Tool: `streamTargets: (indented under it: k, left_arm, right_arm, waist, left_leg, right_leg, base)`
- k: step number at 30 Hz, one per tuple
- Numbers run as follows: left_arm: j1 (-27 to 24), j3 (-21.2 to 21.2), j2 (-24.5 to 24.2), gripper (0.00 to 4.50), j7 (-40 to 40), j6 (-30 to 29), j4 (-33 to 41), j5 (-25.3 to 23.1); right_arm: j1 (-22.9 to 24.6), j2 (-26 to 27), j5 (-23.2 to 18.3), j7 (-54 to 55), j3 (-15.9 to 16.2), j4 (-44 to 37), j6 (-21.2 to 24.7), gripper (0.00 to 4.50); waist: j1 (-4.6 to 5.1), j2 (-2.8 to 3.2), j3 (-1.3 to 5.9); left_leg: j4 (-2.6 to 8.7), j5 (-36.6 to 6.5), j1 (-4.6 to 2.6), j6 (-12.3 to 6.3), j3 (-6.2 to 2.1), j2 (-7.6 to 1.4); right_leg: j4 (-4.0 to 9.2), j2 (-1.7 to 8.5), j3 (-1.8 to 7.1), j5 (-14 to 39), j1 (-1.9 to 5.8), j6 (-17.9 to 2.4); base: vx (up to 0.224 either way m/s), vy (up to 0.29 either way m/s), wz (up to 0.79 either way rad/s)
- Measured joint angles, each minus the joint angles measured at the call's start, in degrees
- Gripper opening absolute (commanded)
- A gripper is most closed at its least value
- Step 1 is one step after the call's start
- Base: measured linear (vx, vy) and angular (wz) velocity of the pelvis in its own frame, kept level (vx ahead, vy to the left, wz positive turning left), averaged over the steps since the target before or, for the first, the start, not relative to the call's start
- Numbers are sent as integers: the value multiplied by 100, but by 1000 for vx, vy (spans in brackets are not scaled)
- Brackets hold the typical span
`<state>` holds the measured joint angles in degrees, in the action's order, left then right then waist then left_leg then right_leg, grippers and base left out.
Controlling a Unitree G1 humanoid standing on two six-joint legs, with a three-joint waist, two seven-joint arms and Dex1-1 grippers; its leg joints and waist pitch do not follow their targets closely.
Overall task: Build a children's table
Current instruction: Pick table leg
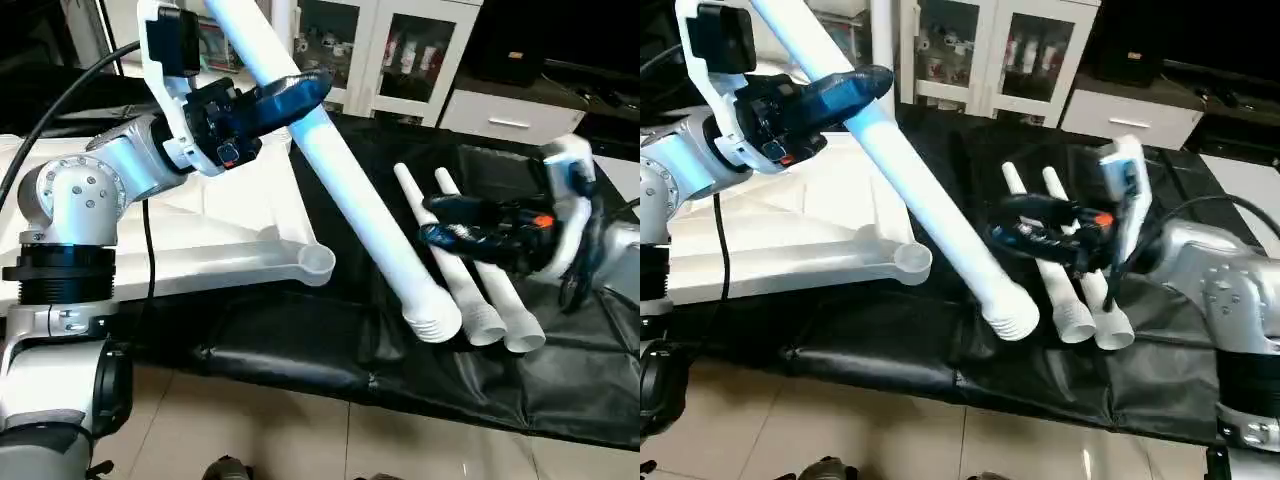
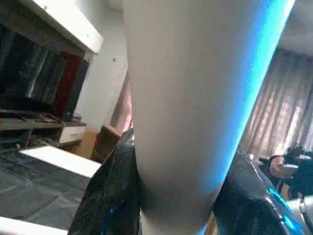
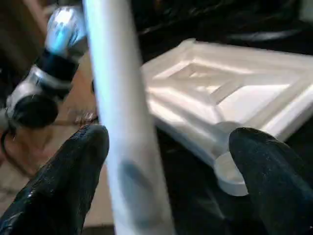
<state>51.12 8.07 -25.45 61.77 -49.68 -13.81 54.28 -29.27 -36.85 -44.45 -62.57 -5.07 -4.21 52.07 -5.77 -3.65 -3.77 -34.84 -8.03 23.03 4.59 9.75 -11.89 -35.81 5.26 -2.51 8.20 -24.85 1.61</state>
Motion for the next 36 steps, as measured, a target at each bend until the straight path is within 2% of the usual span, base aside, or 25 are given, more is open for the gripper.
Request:
streamTargets:
  k: [8, 23, 34, 35, 36]
  left_arm:
    - [-1, -125, 38, 160, 382, 1, 10, -35]
    - [-100, -295, -105, 160, 1368, -11, 407, 1]
    - [-100, -311, -88, 160, 1451, 87, 407, -24]
    - [-100, -311, -81, 160, 1461, 93, 407, -26]
    - [-100, -311, -75, 160, 1476, 98, 407, -28]
  right_arm:
    - [-261, 79, 25, -32, 319, -189, 9, 425]
    - [-239, -152, -207, -611, 806, -522, 265, 425]
    - [-93, -150, 45, -660, 1408, -785, 187, 425]
    - [-88, -132, 67, -651, 1459, -800, 148, 399]
    - [-81, -99, 112, -644, 1467, -803, 124, 399]
  waist:
    - [-71, 0, 0]
    - [-69, 0, 0]
    - [-63, 0, 0]
    - [-61, 0, 0]
    - [-60, 0, 0]
  left_leg:
    - [1, 0, 0, 0, 1, -1]
    - [1, 0, 0, 0, 3, -2]
    - [-1, 0, -1, 0, -2, -2]
    - [-1, 0, -2, 0, -3, -2]
    - [-2, 0, -2, 0, -3, -2]
  right_leg:
    - [-3, 0, 0, 0, 0, -1]
    - [-6, 0, 3, 0, 0, -1]
    - [-1, 0, 3, 0, 0, 0]
    - [-1, 0, 3, 0, 0, 0]
    - [-1, 0, 3, 0, 0, 0]
  base:
    - [0, 0, 0]
    - [0, 0, 0]
    - [0, 0, 0]
    - [0, 0, 0]
    - [0, 0, 0]
